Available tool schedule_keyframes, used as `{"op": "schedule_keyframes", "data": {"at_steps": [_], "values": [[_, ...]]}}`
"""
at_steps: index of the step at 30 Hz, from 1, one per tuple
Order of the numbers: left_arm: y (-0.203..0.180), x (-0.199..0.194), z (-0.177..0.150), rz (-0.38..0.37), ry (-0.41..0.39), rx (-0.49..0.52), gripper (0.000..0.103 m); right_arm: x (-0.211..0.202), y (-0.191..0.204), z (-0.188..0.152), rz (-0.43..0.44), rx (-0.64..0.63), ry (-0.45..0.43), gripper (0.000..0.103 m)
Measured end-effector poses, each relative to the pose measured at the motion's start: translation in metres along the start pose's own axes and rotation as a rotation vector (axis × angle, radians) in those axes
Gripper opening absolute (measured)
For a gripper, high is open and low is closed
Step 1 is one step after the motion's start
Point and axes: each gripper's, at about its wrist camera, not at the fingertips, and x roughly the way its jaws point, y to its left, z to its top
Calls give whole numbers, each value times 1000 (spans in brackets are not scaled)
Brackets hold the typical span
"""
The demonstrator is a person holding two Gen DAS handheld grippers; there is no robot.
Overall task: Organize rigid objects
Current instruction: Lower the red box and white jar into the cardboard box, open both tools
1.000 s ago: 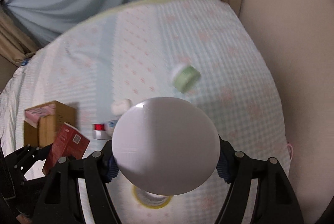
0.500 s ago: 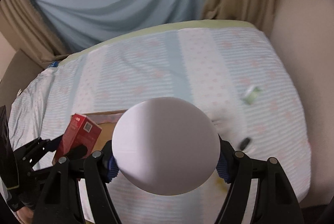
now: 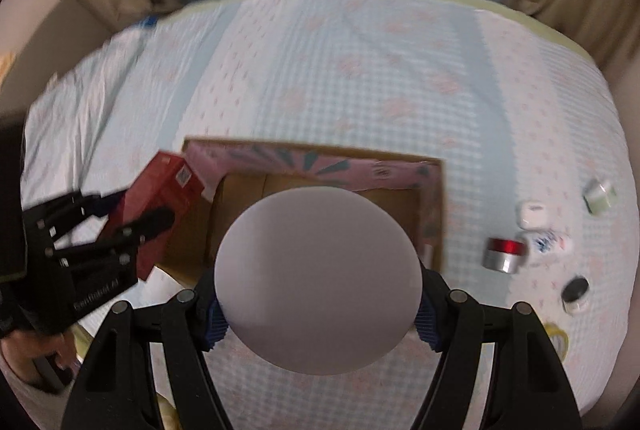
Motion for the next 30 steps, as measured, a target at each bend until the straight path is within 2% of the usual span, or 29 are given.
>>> {"op": "schedule_keyframes", "data": {"at_steps": [3,11,18,22,23,24,25,26,27,30], "values": [[5,28,4,-9,38,-8,39,33,7,3,8,-35,46,69],[-6,94,16,-34,134,21,39,108,-7,-2,-27,-85,166,69],[-11,123,23,-22,201,29,39,131,-17,-1,4,-120,215,69],[-16,127,30,-14,211,47,40,135,-18,1,34,-121,183,70],[-17,127,31,-19,216,57,41,136,-18,2,46,-120,182,74],[-18,126,33,-26,215,63,46,138,-18,0,66,-119,191,83],[-18,125,33,-25,212,63,73,141,-18,-2,78,-120,211,103],[-18,124,34,-24,207,60,94,142,-17,-5,88,-135,232,103],[-17,121,34,-37,190,54,103,142,-16,-9,90,-150,238,103],[-18,119,32,-49,196,49,103,136,-13,-20,86,-187,220,103]]}}
